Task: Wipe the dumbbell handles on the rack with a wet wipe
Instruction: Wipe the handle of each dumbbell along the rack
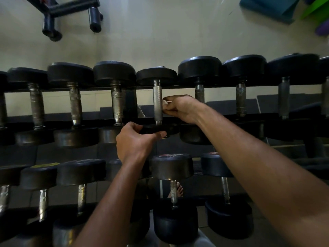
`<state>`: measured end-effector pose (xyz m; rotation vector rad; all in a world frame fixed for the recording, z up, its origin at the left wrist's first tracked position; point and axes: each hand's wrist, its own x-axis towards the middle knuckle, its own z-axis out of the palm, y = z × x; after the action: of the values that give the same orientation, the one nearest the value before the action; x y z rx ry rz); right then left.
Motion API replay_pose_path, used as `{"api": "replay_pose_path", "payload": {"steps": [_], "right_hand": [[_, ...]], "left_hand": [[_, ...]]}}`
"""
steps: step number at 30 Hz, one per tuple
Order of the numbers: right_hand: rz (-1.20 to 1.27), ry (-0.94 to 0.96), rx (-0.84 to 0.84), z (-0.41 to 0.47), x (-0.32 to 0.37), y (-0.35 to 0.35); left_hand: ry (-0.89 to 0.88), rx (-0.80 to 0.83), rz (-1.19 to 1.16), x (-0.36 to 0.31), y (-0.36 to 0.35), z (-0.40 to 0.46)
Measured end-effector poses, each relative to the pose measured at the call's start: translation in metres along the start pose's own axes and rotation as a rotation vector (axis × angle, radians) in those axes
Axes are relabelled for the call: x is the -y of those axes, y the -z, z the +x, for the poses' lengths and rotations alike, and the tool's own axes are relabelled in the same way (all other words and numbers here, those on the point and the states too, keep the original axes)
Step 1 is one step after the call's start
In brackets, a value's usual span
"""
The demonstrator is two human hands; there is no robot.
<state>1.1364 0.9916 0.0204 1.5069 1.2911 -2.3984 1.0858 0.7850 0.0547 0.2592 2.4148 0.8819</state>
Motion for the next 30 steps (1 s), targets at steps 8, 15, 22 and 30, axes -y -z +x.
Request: {"api": "replay_pose_path", "payload": {"steps": [8, 15, 22, 30], "right_hand": [[-0.041, -0.029, -0.103, 0.001, -0.004, -0.006], [-0.102, 0.196, -0.354, 0.01, 0.022, -0.025], [-0.952, 1.066, -0.432, 0.001, 0.003, -0.021], [-1.876, 1.022, -0.244, 0.001, 0.043, -0.039]], "left_hand": [[-0.019, 0.002, -0.019, 0.002, -0.001, 0.0], [-0.038, -0.013, -0.078, 0.01, -0.006, -0.002], [0.001, -0.077, -0.252, 0.019, -0.017, -0.01], [-0.001, -0.129, -0.429, 0.032, -0.034, -0.03]]}}
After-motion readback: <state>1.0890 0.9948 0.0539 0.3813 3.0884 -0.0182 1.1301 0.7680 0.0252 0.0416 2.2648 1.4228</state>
